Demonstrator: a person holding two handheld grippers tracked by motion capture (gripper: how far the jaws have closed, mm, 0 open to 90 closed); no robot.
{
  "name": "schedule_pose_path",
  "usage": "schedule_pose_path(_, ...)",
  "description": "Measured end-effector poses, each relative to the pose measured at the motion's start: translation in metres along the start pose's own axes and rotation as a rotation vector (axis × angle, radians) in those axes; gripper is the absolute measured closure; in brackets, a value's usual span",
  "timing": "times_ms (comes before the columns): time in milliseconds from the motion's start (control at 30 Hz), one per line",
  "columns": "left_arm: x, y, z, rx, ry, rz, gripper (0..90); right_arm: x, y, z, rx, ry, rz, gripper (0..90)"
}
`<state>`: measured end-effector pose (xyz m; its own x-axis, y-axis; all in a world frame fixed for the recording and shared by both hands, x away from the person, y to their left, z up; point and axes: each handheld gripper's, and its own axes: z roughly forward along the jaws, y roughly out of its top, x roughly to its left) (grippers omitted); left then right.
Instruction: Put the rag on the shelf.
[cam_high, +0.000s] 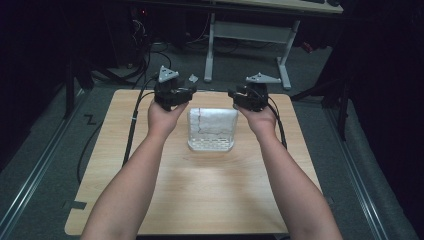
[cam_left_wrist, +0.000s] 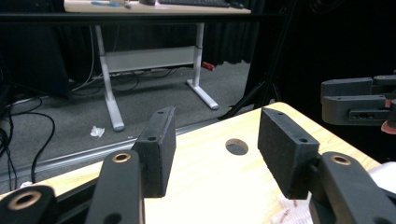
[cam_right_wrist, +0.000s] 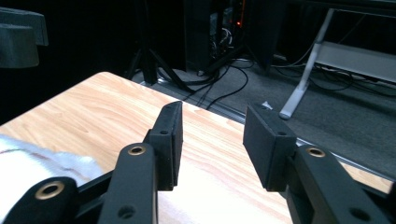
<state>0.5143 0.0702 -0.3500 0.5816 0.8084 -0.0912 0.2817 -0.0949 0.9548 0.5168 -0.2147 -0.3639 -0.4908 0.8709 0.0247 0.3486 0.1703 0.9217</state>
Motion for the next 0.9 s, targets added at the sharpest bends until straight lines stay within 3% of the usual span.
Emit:
schedule_pose_path(67,0.001,-0.001,-0.006,-0.001,0.005,0.002,46.3,0.002,-0.002,-0.008,-0.014,-0.001,-0.003,55.7)
schedule_pose_path(133,0.0,-0.008,-0.016,-0.006,0.037,0.05,47.0,0.003,-0.004,-0.012,-0.014,0.002,-0.004,54.2)
schedule_pose_path(200,0.0,-0.01,-0.018,-0.001,0.037,0.051,46.9,0.004,-0.006,-0.016,-0.018,0.016,0.005,51.9)
schedule_pose_path(233,0.002,-0.014,-0.022,0.038,0.025,0.046,46.0,0.005,-0.008,-0.019,-0.021,0.023,0.005,50.7)
schedule_pose_path(300,0.001,-0.02,-0.03,0.029,0.031,0.069,45.0,0.008,-0.012,-0.024,-0.024,0.018,-0.012,48.4)
schedule_pose_path(700,-0.001,-0.051,-0.07,0.047,-0.007,0.062,44.0,0.016,-0.04,-0.063,-0.053,0.023,-0.065,41.6)
schedule_pose_path(900,-0.005,-0.079,-0.086,0.062,-0.031,0.066,44.0,0.024,-0.07,-0.087,-0.037,0.038,-0.106,39.2)
